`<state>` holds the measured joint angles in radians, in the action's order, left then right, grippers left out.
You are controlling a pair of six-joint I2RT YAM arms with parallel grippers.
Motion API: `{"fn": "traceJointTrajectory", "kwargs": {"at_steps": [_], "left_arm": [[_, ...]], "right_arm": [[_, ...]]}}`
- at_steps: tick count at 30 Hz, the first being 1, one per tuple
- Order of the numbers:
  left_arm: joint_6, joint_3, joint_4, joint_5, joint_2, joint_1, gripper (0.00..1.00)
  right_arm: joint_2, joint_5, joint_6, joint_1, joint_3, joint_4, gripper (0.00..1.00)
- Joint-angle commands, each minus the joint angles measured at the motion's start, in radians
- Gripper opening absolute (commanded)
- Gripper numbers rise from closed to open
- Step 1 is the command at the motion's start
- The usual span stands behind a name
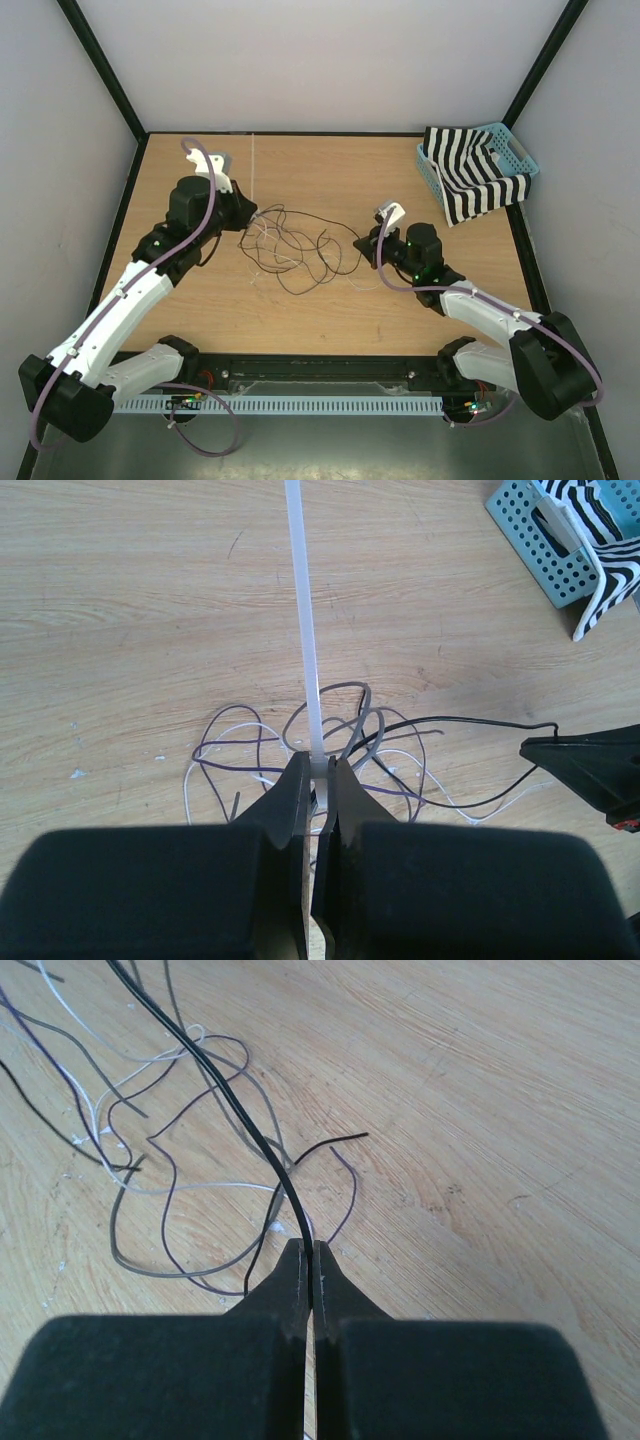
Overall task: Zip-tie the wires
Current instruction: Adjust the cable at the center of the board.
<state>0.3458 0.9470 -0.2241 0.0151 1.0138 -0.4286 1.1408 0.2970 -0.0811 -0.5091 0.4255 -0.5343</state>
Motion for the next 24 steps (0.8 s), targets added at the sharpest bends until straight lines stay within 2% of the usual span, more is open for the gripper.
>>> {"fn": "traceJointTrajectory", "kwargs": {"at_steps": [1, 8, 17, 24], "left_arm": [[0.008, -0.008, 0.010, -0.003, -0.022, 0.011, 0.00], [0.009, -0.009, 0.010, -0.005, -0.020, 0.014, 0.00], [0.011, -0.010, 0.010, -0.006, -0.019, 0.016, 0.00], [0.018, -0.009, 0.010, -0.012, -0.015, 0.017, 0.00]], "right_arm": [[0.004, -0.014, -0.052, 0.031, -0.028, -0.044, 0.00], [0.003, -0.039, -0.098, 0.080, -0.050, -0.033, 0.00], [0.006, -0.071, -0.098, 0.087, -0.056, -0.015, 0.00], [0.008, 0.003, -0.085, 0.088, -0.047, -0.037, 0.00]]}}
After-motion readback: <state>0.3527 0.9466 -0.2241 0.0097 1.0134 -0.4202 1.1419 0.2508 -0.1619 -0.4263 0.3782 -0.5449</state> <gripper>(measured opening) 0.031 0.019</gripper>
